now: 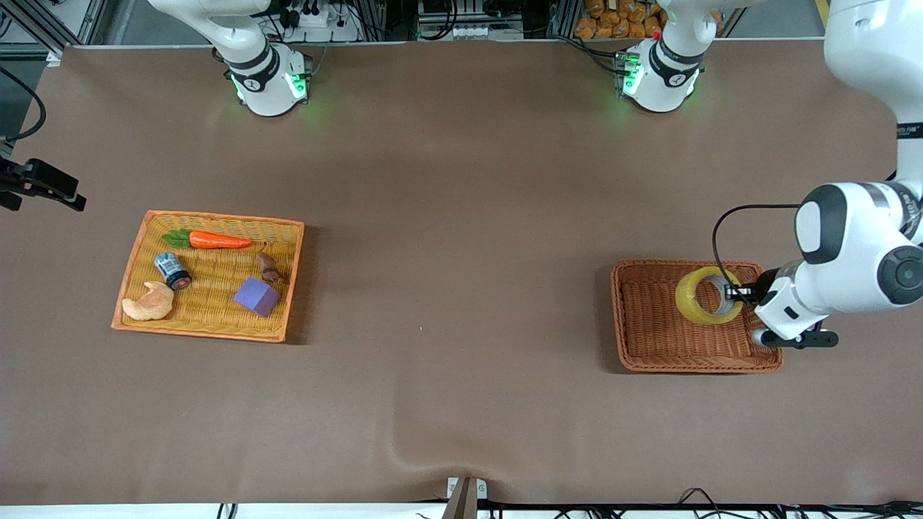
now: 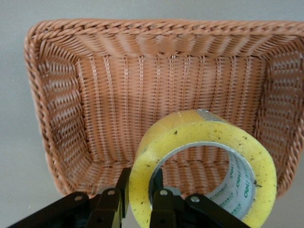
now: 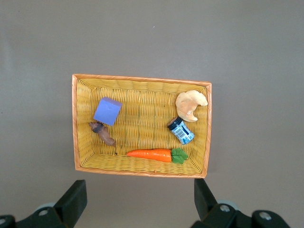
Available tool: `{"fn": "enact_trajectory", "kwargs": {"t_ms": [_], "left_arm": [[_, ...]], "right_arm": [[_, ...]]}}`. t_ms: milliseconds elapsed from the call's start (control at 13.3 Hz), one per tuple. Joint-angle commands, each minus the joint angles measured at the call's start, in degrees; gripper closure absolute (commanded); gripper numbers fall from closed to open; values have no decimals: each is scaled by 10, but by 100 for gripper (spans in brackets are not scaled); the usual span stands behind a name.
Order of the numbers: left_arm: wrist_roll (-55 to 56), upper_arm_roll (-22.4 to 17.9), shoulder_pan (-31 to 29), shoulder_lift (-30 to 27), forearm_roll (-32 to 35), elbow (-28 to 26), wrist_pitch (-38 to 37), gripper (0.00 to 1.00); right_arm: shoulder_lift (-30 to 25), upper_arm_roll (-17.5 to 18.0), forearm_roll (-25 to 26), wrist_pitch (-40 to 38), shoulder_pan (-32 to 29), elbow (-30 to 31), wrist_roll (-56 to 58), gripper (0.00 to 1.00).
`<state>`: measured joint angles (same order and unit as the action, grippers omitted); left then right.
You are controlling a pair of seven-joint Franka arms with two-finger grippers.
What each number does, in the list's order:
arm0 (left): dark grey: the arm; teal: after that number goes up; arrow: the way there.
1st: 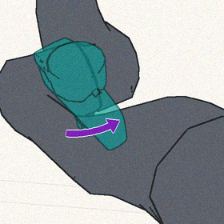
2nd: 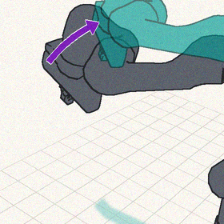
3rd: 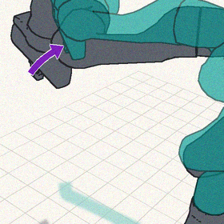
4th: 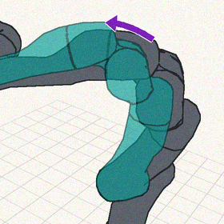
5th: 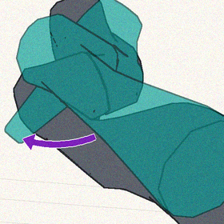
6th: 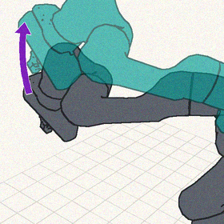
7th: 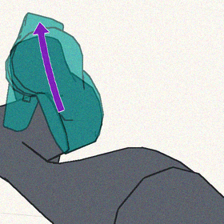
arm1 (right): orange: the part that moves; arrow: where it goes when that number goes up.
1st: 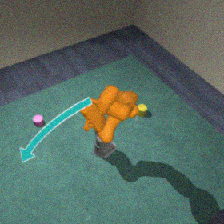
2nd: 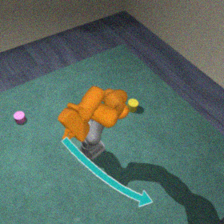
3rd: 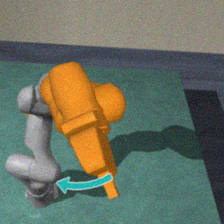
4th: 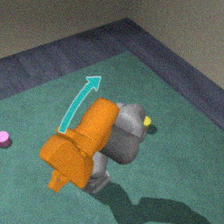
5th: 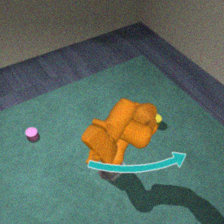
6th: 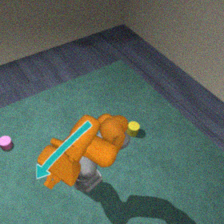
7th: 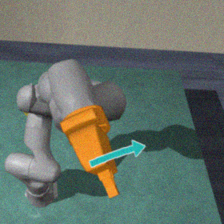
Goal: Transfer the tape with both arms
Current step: 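Lower the tape roll into the basket and open the left gripper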
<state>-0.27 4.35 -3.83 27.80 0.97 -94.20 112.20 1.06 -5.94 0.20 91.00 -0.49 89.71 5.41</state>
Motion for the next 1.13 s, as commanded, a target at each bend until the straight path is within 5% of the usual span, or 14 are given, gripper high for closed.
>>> {"fn": "enact_trajectory", "kwargs": {"t_ms": [0,528,1056], "left_arm": [[2,2,-7,-10,11,-35,45,100],[17,2,-13,-25,11,-127,189,100],[17,0,-12,-13,11,-143,216,100]], "right_arm": [[-3,0,9,1,3,0,0,0],[-3,0,7,1,3,0,0,0],[-2,-1,7,1,2,0,0,0]]}}
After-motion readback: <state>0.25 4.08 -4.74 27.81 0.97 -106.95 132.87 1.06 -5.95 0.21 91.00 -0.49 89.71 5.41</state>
